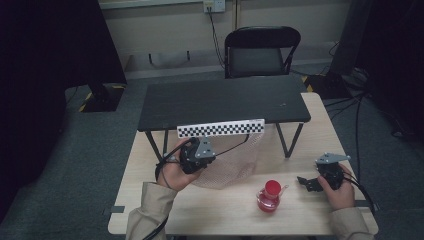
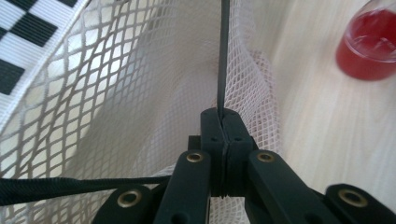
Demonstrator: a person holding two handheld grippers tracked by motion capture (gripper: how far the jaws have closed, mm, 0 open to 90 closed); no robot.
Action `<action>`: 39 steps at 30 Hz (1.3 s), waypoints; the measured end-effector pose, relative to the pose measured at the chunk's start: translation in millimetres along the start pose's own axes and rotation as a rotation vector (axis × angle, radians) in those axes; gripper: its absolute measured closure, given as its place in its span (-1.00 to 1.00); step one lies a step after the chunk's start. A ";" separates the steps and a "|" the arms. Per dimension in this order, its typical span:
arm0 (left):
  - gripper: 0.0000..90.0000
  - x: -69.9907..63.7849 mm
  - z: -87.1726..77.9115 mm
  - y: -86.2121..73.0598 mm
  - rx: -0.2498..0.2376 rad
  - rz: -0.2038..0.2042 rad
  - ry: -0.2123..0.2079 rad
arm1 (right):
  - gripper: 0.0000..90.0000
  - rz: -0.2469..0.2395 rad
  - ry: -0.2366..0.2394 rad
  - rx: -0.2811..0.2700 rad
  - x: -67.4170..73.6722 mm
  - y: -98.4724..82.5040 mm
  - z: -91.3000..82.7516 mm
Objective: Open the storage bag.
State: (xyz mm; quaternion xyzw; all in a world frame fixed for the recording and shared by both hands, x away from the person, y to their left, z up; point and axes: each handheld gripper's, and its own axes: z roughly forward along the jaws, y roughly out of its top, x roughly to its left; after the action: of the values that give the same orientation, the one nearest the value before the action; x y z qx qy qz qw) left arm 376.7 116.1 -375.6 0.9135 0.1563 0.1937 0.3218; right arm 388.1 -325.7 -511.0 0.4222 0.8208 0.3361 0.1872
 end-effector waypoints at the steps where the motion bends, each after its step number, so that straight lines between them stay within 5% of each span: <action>1: 0.99 0.4 -1.3 0.5 0.001 -0.001 -0.005 | -1.00 0.000 0.000 0.000 0.0 0.0 0.0; 20: 0.99 1.6 -25.7 7.2 -0.066 -0.066 -0.090 | -1.00 0.000 0.000 0.000 0.0 0.0 0.0; 39: 1.00 -0.3 -42.8 13.1 -0.105 -0.068 -0.089 | -1.00 0.000 0.000 0.000 0.0 0.0 0.0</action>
State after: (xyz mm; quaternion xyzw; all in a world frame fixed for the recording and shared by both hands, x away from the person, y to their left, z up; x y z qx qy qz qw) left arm 359.1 128.7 -336.4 0.8973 0.1625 0.1496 0.3823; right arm 388.1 -325.8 -511.0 0.4222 0.8208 0.3361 0.1872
